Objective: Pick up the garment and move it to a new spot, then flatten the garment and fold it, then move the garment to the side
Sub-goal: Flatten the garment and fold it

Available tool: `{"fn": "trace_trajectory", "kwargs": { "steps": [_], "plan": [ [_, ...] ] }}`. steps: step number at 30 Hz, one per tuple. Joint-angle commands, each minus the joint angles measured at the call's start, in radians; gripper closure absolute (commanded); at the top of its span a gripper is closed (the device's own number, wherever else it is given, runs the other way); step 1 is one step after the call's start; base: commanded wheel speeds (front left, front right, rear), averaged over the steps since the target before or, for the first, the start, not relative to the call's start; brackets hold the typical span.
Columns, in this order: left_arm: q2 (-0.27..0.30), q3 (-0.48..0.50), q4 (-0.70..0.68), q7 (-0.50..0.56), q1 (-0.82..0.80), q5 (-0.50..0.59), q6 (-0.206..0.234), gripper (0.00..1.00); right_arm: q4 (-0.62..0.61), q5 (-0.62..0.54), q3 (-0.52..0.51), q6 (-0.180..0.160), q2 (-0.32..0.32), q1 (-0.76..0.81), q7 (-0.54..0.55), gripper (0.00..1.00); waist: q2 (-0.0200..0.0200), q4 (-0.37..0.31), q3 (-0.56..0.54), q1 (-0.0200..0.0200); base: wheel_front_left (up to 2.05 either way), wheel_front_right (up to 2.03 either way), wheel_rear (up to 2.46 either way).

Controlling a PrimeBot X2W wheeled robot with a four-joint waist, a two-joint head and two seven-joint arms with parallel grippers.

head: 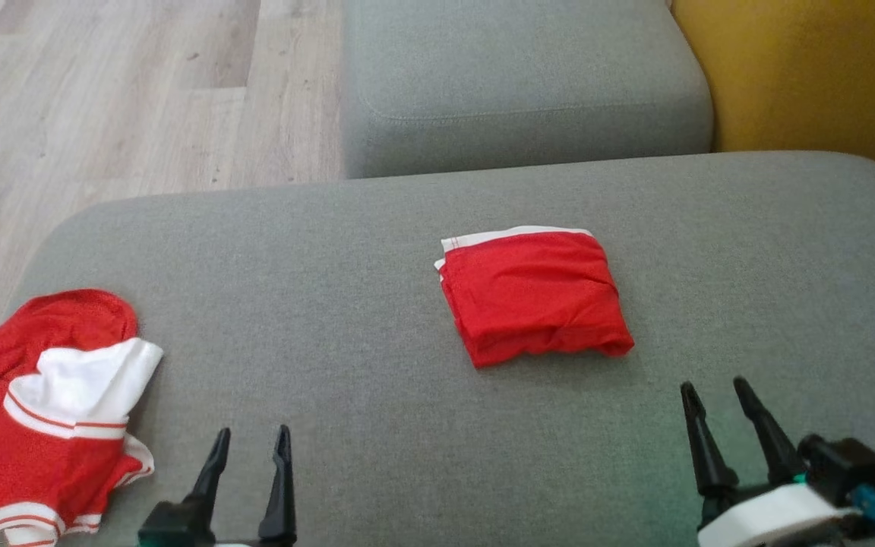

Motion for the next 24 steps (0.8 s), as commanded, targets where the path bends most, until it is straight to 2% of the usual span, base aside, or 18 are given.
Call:
{"fn": "trace_trajectory", "kwargs": {
  "steps": [1, 8, 24],
  "plan": [
    [-0.007, 0.04, -0.031, -0.008, -0.032, 0.016, 0.004, 0.0, -0.04, -0.021, 0.002, 0.007, -0.001, -0.018, -0.013, 0.0, 0.0, 0.002, -0.004, 0.0001, 0.0, 0.0, 0.0],
    [-0.008, 0.038, -0.021, -0.008, -0.018, 0.043, 0.002, 0.0, -0.06, -0.095, -0.032, 0.007, 0.052, 0.029, -0.013, 0.0, 0.0, 0.012, -0.022, 0.0001, 0.0, 0.0, 0.0],
    [-0.008, 0.026, -0.007, -0.008, -0.011, 0.039, 0.001, 0.0, -0.047, -0.125, -0.032, 0.007, 0.069, 0.055, -0.013, 0.0, 0.0, 0.028, -0.037, 0.0001, 0.0, 0.0, 0.0]
  ]
}}
